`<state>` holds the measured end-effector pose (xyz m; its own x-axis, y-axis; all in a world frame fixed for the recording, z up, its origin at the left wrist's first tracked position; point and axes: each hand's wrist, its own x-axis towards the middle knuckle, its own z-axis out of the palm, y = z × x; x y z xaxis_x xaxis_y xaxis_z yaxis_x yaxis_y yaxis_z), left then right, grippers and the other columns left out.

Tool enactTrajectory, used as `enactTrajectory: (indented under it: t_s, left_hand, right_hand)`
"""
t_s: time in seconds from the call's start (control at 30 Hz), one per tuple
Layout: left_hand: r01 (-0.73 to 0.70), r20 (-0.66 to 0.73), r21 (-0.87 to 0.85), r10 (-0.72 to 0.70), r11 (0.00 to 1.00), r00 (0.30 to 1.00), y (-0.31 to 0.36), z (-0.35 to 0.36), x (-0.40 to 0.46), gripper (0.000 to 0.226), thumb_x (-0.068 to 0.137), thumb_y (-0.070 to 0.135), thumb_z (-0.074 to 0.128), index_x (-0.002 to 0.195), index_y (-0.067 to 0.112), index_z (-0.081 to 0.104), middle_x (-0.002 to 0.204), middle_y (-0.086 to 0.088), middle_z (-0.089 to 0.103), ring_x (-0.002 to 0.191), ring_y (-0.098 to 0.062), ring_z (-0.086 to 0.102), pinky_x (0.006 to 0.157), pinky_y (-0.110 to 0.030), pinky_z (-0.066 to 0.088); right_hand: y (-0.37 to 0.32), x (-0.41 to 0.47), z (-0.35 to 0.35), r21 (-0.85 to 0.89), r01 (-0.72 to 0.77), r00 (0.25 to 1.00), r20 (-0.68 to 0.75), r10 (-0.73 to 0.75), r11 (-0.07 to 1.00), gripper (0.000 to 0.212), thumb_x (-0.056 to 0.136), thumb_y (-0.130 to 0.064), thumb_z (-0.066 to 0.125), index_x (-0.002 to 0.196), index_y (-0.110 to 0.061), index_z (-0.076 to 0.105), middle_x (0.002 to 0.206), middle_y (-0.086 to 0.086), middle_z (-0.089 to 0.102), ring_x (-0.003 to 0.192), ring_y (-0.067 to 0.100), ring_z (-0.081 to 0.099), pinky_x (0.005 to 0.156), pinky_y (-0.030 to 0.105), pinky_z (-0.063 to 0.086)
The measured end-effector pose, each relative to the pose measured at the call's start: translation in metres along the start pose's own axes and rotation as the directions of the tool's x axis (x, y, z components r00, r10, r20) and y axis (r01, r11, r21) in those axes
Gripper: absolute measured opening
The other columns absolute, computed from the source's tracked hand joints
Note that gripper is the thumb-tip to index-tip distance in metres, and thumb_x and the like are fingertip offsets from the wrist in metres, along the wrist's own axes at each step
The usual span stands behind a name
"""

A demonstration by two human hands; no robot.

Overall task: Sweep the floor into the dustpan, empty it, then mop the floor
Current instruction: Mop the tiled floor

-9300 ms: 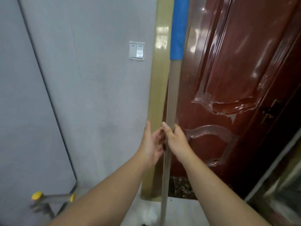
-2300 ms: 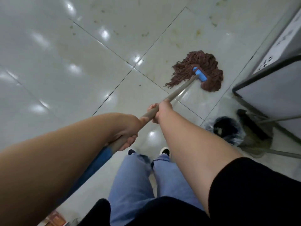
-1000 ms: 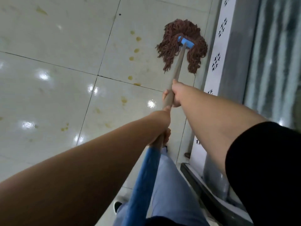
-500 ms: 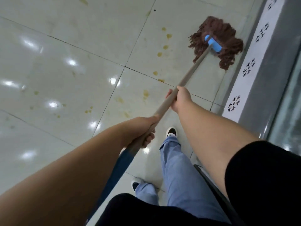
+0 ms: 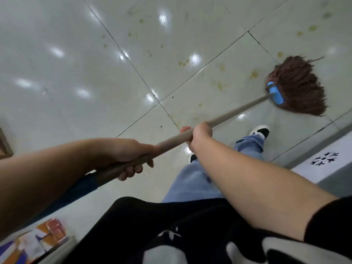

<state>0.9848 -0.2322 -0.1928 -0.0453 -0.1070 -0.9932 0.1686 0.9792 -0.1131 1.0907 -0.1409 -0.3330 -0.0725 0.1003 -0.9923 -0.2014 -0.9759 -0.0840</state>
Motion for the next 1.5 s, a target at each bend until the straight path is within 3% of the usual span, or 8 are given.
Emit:
enactTrajectory:
  t_s: [0.17, 0.43, 0.67, 0.8, 1.13, 1.23, 1.33, 1.5]
  left_hand:
    - [-0.014, -0.013, 0.009, 0.014, 1.000, 1.000, -0.010, 0.000, 0.004, 0.051, 0.091, 0.058, 0.039, 0.086, 0.010, 0.053, 0.038, 0.005, 0.039, 0.030, -0.009, 0.033, 0.037, -0.012, 0.029]
    - [-0.025, 0.032, -0.004, 0.025, 1.000, 0.999, 0.060, 0.023, 0.009, 0.057, 0.088, 0.064, 0.039, 0.087, 0.009, 0.052, 0.038, 0.004, 0.043, 0.030, -0.009, 0.036, 0.036, -0.013, 0.032]
    - [-0.132, 0.075, 0.038, 0.129, 0.991, 0.989, 0.263, 0.072, 0.020, 0.053, 0.093, 0.058, 0.033, 0.081, 0.008, 0.046, 0.031, 0.003, 0.040, 0.026, -0.008, 0.035, 0.036, -0.009, 0.032]
    - [-0.149, 0.048, 0.065, 0.146, 0.987, 0.988, 0.416, 0.111, 0.026, 0.053, 0.092, 0.060, 0.031, 0.075, 0.011, 0.043, 0.030, 0.004, 0.038, 0.024, -0.007, 0.033, 0.036, -0.008, 0.032]
    - [-0.260, 0.080, 0.079, 0.254, 0.962, 0.964, 0.838, 0.212, 0.018, 0.049, 0.091, 0.054, 0.040, 0.065, 0.013, 0.042, 0.034, 0.002, 0.041, 0.023, -0.008, 0.035, 0.035, -0.009, 0.036]
    - [-0.271, 0.057, 0.088, 0.267, 0.958, 0.962, 0.904, 0.235, 0.032, 0.047, 0.090, 0.054, 0.040, 0.068, 0.013, 0.042, 0.035, 0.002, 0.041, 0.023, -0.007, 0.036, 0.034, -0.009, 0.036]
    - [-0.266, 0.076, 0.122, 0.258, 0.956, 0.963, 0.934, 0.253, 0.050, 0.046, 0.090, 0.055, 0.040, 0.068, 0.014, 0.041, 0.036, 0.002, 0.041, 0.022, -0.008, 0.035, 0.034, -0.009, 0.036]
    - [-0.242, 0.063, 0.054, 0.239, 0.969, 0.969, 0.921, 0.249, 0.070, 0.053, 0.088, 0.062, 0.041, 0.067, 0.014, 0.039, 0.035, 0.003, 0.039, 0.022, -0.007, 0.034, 0.034, -0.007, 0.033]
  right_hand:
    - [0.010, 0.001, 0.007, 0.157, -0.030, 1.000, 0.010, 0.029, 0.987, 0.036, 0.101, -0.036, 0.035, 0.099, -0.001, 0.041, 0.075, 0.015, 0.054, 0.053, 0.022, 0.055, 0.043, 0.029, 0.051]
    - [-0.059, 0.022, -0.010, 0.208, -0.002, 0.998, -0.066, 0.016, 0.978, 0.027, 0.099, -0.030, 0.036, 0.080, -0.012, 0.040, 0.060, 0.002, 0.040, 0.027, 0.011, 0.036, 0.034, 0.008, 0.035]
    - [-0.266, 0.071, -0.051, 0.152, 0.099, 0.979, -0.190, -0.070, 0.983, 0.019, 0.098, -0.026, 0.040, 0.083, -0.017, 0.047, 0.030, 0.001, 0.042, 0.020, 0.013, 0.034, 0.035, 0.010, 0.037]
    - [-0.418, 0.108, -0.089, 0.205, 0.136, 0.979, -0.177, -0.100, 0.969, 0.028, 0.098, -0.025, 0.035, 0.072, -0.015, 0.040, 0.050, 0.001, 0.042, 0.037, 0.013, 0.036, 0.039, 0.009, 0.033]
    - [-0.831, 0.154, -0.193, 0.287, 0.355, 0.930, -0.208, -0.303, 0.890, 0.038, 0.100, -0.023, 0.037, 0.065, -0.009, 0.034, 0.057, 0.003, 0.040, 0.018, 0.009, 0.038, 0.024, 0.008, 0.030]
    - [-0.896, 0.177, -0.216, 0.203, 0.365, 0.923, -0.210, -0.323, 0.909, 0.040, 0.101, -0.021, 0.033, 0.062, -0.010, 0.030, 0.039, 0.003, 0.039, 0.012, 0.008, 0.031, 0.024, 0.010, 0.027]
    - [-0.932, 0.201, -0.235, 0.091, 0.347, 0.920, -0.228, -0.320, 0.933, 0.042, 0.102, -0.015, 0.030, 0.060, -0.012, 0.024, 0.057, 0.003, 0.030, 0.038, 0.013, 0.039, 0.041, 0.020, 0.037]
    - [-0.920, 0.218, -0.236, 0.074, 0.263, 0.946, -0.214, -0.242, 0.962, 0.044, 0.101, -0.025, 0.032, 0.060, -0.010, 0.032, 0.046, 0.002, 0.040, 0.026, 0.013, 0.038, 0.023, 0.009, 0.027]
